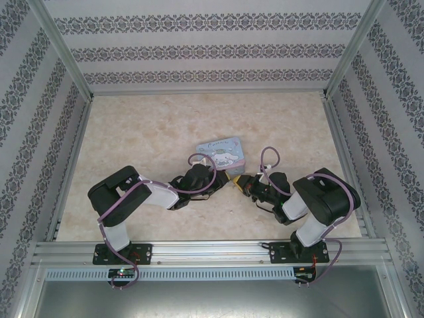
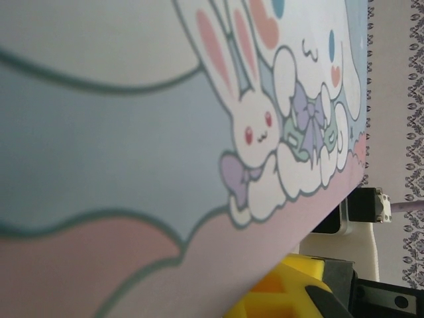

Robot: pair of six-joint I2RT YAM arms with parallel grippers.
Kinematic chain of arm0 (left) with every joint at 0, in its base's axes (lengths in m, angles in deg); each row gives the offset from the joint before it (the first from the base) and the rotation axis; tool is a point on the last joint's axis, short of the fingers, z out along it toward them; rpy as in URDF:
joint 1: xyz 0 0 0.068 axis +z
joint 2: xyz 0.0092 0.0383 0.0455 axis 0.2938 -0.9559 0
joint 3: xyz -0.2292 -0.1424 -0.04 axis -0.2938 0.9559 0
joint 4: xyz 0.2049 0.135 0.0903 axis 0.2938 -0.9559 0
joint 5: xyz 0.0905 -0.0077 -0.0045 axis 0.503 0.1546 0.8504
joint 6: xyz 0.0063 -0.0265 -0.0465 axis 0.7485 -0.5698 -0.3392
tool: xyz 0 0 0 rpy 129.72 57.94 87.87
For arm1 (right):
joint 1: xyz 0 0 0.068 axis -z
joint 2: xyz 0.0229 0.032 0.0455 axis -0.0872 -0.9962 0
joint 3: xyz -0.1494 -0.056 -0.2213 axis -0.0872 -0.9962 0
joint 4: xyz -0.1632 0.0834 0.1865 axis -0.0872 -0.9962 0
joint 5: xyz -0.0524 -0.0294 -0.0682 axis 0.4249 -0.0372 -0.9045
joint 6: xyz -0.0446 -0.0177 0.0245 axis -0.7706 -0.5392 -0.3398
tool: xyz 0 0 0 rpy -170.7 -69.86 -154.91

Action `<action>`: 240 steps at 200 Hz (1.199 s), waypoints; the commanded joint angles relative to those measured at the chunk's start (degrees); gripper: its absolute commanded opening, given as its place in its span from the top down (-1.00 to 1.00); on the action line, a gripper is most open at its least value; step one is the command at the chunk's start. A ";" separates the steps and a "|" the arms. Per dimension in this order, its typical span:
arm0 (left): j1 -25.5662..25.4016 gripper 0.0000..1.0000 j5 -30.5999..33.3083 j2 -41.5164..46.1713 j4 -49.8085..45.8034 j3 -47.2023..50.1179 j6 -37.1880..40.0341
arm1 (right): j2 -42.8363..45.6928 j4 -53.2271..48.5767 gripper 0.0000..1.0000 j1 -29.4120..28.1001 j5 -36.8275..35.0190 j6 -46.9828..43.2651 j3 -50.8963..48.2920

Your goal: Unlock the padlock with the key

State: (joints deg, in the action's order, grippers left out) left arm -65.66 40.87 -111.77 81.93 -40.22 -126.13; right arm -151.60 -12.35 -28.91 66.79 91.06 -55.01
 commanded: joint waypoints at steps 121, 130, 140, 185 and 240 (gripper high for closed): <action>-0.97 1.00 -2.61 -3.21 11.53 -1.25 -7.31 | 1.89 5.02 1.00 -1.15 -2.22 2.28 1.05; -1.03 1.00 -2.64 -3.27 12.36 -1.33 -7.85 | 1.99 5.04 1.00 -0.99 -2.45 2.56 1.24; -1.21 1.00 -2.48 -3.38 13.27 -1.44 -8.49 | 2.16 5.04 1.00 -0.85 -2.75 3.05 1.45; -1.52 1.00 -2.10 -3.57 16.08 -1.51 -10.20 | 2.52 5.00 1.00 0.23 -3.33 5.23 2.51; -2.05 1.00 -1.03 -3.83 21.66 -1.13 -12.37 | 2.87 5.04 1.00 2.00 -2.15 8.28 4.03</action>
State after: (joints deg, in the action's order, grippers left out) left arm -65.70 44.74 -115.07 93.99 -40.42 -136.01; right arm -149.63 -11.10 -27.66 64.08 97.22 -53.70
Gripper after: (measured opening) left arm 0.114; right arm 0.065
